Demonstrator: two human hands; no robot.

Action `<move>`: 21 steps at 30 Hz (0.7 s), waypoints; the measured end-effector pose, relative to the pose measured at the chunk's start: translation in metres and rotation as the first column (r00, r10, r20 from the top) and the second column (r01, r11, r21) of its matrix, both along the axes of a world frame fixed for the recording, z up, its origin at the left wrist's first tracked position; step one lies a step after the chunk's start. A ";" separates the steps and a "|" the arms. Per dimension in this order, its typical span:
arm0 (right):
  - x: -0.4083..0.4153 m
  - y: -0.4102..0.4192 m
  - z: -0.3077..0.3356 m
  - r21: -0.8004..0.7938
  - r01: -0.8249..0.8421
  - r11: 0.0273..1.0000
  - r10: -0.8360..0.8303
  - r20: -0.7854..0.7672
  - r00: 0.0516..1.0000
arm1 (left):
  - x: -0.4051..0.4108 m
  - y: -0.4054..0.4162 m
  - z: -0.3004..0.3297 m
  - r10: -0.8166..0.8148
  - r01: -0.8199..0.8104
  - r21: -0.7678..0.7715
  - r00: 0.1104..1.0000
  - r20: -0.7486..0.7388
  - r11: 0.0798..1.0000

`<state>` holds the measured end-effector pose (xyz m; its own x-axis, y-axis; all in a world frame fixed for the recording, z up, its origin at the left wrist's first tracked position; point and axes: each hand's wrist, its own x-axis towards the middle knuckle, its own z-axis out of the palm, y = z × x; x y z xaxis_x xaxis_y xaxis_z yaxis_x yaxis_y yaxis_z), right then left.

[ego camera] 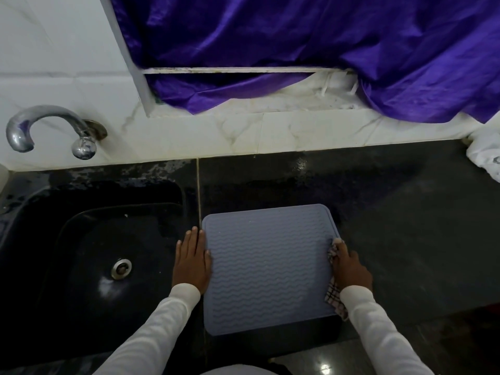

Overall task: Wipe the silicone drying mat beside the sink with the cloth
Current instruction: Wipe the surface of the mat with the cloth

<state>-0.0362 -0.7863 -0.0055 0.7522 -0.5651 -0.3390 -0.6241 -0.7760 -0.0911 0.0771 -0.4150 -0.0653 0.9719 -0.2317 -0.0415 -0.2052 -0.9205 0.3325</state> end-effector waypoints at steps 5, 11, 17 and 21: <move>0.002 -0.005 -0.006 -0.006 0.026 1.000 -0.026 0.015 1.000 | 0.009 0.002 0.002 -0.042 0.042 0.096 0.999 -0.005 0.994; 0.004 0.005 0.007 0.042 0.090 0.995 -0.094 0.098 0.991 | 0.005 -0.001 0.001 -0.018 0.018 0.071 1.000 -0.001 0.997; 0.013 0.104 0.034 0.352 -0.088 0.932 -0.014 0.279 0.960 | 0.001 0.001 0.002 0.000 -0.001 -0.011 1.000 -0.024 1.000; 0.027 0.204 0.031 0.420 -0.304 0.855 0.163 0.338 0.927 | 0.002 0.000 0.003 -0.003 0.002 -0.026 0.999 -0.046 1.000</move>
